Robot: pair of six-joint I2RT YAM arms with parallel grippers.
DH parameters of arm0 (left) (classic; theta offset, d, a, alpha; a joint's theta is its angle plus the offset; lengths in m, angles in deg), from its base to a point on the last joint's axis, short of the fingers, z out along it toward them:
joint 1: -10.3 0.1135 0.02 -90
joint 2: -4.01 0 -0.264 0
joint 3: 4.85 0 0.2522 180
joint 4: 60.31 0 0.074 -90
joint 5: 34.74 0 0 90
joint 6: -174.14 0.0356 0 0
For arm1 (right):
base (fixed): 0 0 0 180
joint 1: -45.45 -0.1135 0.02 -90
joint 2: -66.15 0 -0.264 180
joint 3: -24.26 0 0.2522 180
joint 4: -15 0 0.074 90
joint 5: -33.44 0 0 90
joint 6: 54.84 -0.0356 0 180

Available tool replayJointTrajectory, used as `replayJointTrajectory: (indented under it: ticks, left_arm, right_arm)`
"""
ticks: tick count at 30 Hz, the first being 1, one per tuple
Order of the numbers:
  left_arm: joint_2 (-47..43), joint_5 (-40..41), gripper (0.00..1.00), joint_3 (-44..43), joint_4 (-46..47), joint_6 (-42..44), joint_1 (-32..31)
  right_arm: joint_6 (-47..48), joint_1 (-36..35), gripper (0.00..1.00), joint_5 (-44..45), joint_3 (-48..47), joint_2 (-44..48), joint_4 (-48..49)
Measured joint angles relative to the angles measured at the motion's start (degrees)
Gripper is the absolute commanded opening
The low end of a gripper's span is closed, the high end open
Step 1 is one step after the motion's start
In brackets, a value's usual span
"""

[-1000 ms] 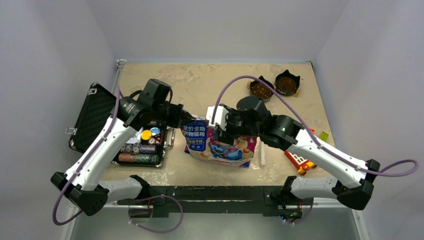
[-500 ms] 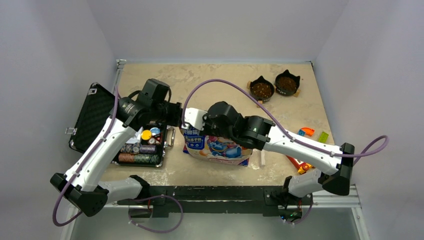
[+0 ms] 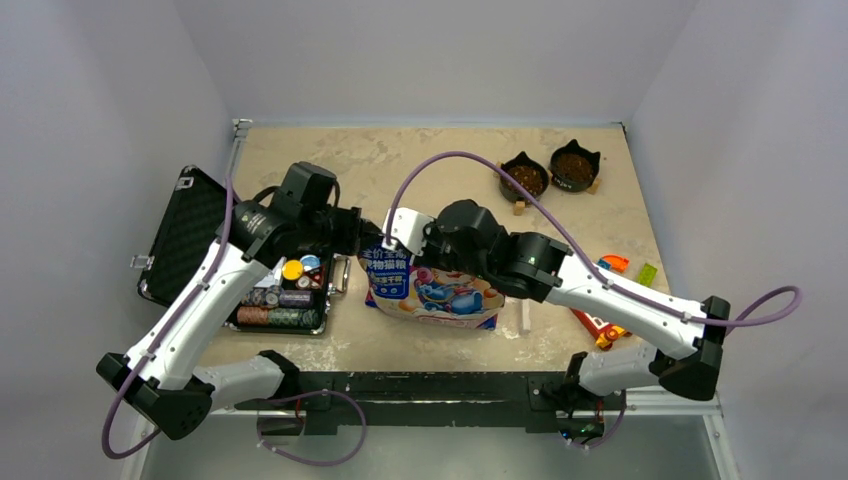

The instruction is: Serve the pet food

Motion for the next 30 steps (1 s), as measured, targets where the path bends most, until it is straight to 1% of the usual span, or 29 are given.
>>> replayJointTrajectory:
  ticks: [7, 9, 10, 11, 12, 16, 23, 24, 25, 26, 30]
  left_arm:
    - [-0.2, 0.2, 0.00, 0.6, 1.3, 0.0, 0.0]
    - [-0.2, 0.2, 0.00, 0.6, 1.3, 0.0, 0.0]
    - [-0.3, 0.2, 0.00, 0.6, 1.3, 0.0, -0.1]
    - [-0.3, 0.3, 0.00, 0.6, 1.3, 0.0, -0.2]
    - [-0.5, 0.7, 0.00, 0.7, 1.0, 0.0, -0.3]
    - [-0.7, 0.3, 0.00, 0.8, 1.6, -0.1, -0.9]
    - [-0.7, -0.4, 0.00, 0.2, 0.9, 0.1, -1.1]
    - [-0.7, -0.5, 0.00, 0.2, 0.9, 0.1, -1.1]
    - [-0.7, -0.9, 0.00, 0.2, 0.9, 0.1, -1.1]
    - [-0.7, -1.1, 0.00, 0.1, 0.7, 0.2, -1.1]
    - [-0.7, -0.5, 0.00, 0.0, -1.2, 0.4, -0.1]
  right_arm:
    - [-1.0, 1.4, 0.00, -2.9, 1.3, 2.1, -0.4]
    - [-1.0, 1.7, 0.07, -3.4, 1.8, 2.6, -0.1]
    - [-1.1, 2.0, 0.09, -4.2, 2.2, 3.0, 0.1]
    - [-1.1, 2.5, 0.07, -5.3, 2.6, 3.5, 0.2]
    - [-1.2, 3.1, 0.00, -6.0, 2.9, 4.1, 0.0]
    - [-1.5, 7.0, 0.00, -11.6, 6.9, 9.2, 0.7]
    - [-0.5, 9.2, 0.00, -13.9, 14.3, 15.8, 6.1]
    - [-0.5, 9.7, 0.05, -14.5, 15.0, 16.7, 6.2]
    - [-0.5, 10.4, 0.16, -15.2, 15.9, 18.0, 6.4]
    - [-0.4, 11.1, 0.21, -15.9, 16.9, 19.5, 6.2]
    - [0.0, 15.2, 0.27, -14.0, 17.8, 24.3, 0.2]
